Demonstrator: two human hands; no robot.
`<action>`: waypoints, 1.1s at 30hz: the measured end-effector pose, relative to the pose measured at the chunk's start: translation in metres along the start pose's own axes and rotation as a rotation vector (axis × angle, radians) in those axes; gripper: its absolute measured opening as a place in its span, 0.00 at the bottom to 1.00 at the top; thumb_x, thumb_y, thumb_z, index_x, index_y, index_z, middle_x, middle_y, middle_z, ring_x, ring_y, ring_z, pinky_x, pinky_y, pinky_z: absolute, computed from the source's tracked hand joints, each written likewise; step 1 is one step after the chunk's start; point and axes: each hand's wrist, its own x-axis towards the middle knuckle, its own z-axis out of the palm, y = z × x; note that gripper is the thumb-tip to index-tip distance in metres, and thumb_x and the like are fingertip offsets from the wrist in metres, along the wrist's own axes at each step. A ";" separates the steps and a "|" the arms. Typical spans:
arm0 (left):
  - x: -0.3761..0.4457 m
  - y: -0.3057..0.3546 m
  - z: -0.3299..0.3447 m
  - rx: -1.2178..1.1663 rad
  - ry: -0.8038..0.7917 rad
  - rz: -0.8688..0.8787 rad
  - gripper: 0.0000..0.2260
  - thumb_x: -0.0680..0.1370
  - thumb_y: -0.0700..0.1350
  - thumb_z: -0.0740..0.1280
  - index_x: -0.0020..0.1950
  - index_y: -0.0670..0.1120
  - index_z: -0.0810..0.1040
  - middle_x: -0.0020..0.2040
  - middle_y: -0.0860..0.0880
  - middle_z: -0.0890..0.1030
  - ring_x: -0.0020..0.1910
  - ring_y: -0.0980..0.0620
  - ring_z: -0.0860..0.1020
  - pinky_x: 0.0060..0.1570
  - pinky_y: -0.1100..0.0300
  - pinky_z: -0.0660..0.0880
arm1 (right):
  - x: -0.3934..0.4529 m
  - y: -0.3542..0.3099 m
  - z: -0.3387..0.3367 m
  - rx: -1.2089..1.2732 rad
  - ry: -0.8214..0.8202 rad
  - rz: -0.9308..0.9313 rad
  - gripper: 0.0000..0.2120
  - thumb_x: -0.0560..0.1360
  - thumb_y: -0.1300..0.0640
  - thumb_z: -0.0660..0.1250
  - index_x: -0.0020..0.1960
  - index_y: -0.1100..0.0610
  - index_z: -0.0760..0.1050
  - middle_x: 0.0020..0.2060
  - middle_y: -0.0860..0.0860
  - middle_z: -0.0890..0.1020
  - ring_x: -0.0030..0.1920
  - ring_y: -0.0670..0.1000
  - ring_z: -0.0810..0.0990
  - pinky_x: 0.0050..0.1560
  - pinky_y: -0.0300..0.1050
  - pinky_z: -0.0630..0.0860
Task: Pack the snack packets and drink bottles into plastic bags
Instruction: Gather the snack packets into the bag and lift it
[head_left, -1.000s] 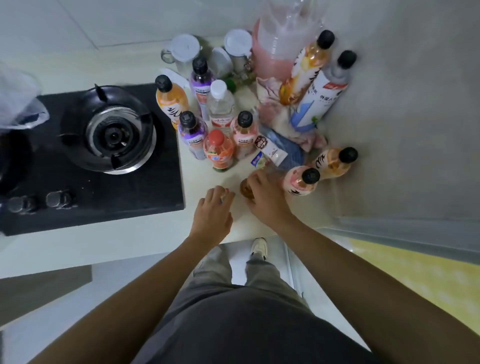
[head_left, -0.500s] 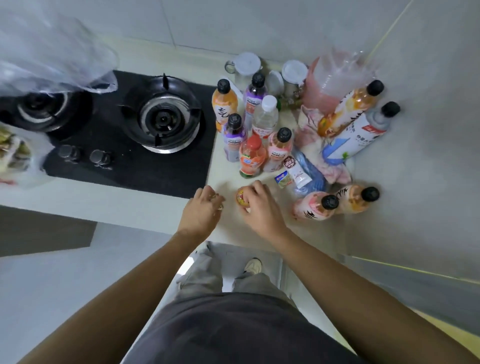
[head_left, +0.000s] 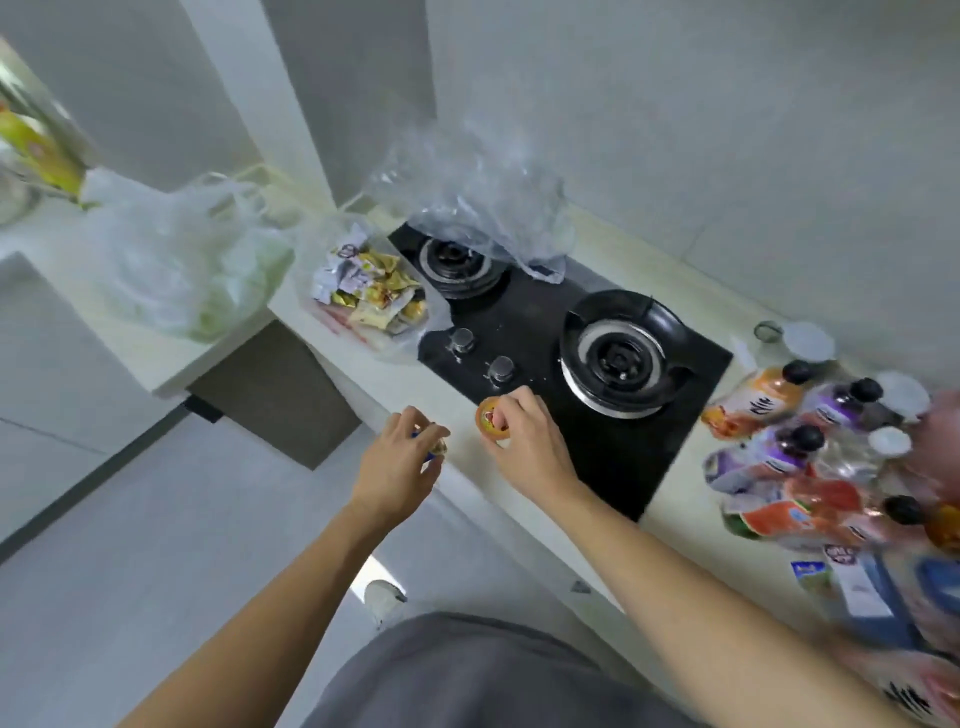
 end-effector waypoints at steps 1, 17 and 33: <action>0.002 -0.021 -0.013 -0.006 0.005 -0.020 0.14 0.77 0.45 0.72 0.63 0.51 0.81 0.56 0.51 0.74 0.53 0.49 0.75 0.43 0.52 0.80 | 0.019 -0.020 0.012 -0.001 -0.003 -0.002 0.15 0.74 0.55 0.77 0.44 0.53 0.70 0.50 0.48 0.71 0.52 0.51 0.74 0.49 0.44 0.76; 0.137 -0.205 -0.096 -0.029 -0.084 -0.049 0.16 0.78 0.47 0.68 0.67 0.51 0.77 0.62 0.48 0.74 0.60 0.46 0.73 0.48 0.49 0.79 | 0.222 -0.108 0.102 0.014 0.001 0.188 0.17 0.71 0.53 0.79 0.43 0.53 0.69 0.50 0.50 0.72 0.56 0.56 0.74 0.47 0.52 0.76; 0.307 -0.190 -0.056 0.035 -0.168 0.390 0.18 0.73 0.50 0.72 0.62 0.49 0.80 0.56 0.49 0.79 0.55 0.47 0.72 0.50 0.52 0.71 | 0.291 -0.071 0.126 -0.402 -0.009 0.395 0.17 0.69 0.46 0.77 0.53 0.54 0.78 0.50 0.52 0.78 0.55 0.56 0.76 0.53 0.53 0.71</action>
